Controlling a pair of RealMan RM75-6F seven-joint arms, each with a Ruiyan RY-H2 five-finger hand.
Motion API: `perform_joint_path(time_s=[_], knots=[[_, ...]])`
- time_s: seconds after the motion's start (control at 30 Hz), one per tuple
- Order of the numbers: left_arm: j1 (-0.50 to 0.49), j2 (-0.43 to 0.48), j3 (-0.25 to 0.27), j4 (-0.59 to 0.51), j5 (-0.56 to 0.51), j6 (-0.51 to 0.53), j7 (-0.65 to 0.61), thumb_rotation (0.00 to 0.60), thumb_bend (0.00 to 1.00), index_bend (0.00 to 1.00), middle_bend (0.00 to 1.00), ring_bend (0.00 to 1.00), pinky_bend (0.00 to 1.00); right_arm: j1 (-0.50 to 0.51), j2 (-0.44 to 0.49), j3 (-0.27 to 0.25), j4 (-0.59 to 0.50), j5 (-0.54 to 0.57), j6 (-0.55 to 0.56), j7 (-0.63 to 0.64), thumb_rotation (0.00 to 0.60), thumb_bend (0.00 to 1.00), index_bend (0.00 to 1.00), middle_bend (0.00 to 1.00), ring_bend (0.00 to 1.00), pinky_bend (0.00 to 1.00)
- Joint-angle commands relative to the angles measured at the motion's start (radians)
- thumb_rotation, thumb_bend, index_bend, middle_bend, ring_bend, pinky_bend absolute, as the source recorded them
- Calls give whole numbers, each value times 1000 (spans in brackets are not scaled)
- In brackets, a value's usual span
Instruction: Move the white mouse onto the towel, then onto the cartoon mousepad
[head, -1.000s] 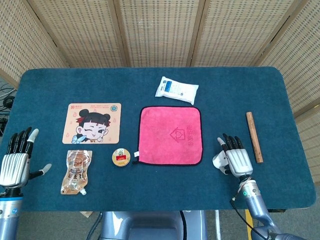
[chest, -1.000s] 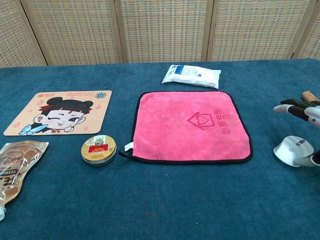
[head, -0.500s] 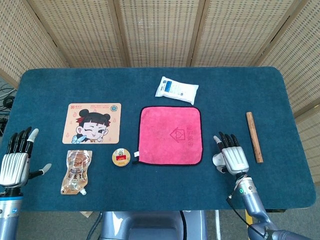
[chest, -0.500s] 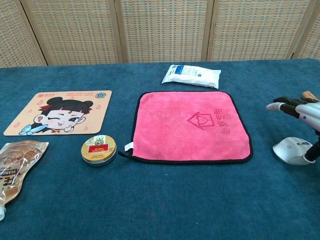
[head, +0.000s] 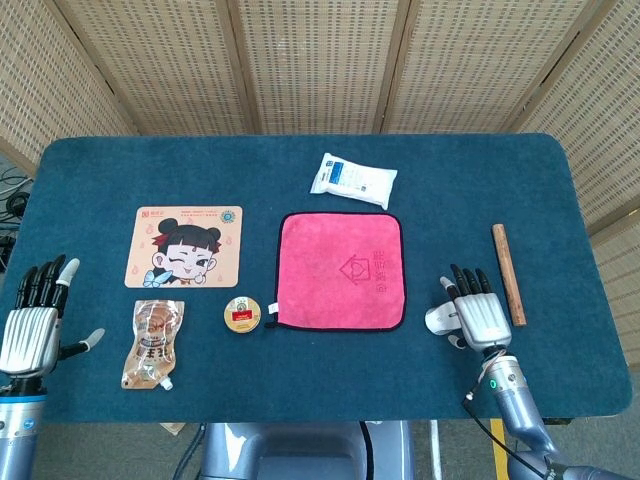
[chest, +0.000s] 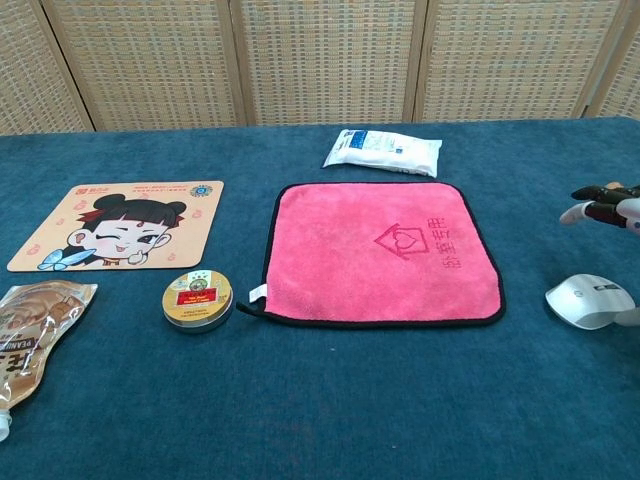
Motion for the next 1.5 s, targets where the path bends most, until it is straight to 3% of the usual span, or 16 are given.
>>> perform_joint_path(time_s=[0.03,0.33,0.77,1.5], knots=[[0,0,0,0,0,0,-1,600,0,0,0,0,0,12,17,0,-25,29,-16,-35,600,80,171,0,0,0],[0,-1,1,1,1,-2,-2,600,0,0,0,0,0,42,7,1,-23,60,-29,-77,600,84,243,0,0,0],[-3,-5,0,6,-3,-6,5,600,0,0,0,0,0,80,-31,-7,50,104,-54,-99,600,84,287,0,0,0],[-3,-4,2,5,-1,-8,1,600,0,0,0,0,0,100,-47,-30,68,125,-47,-115,600,79,349,0,0,0]])
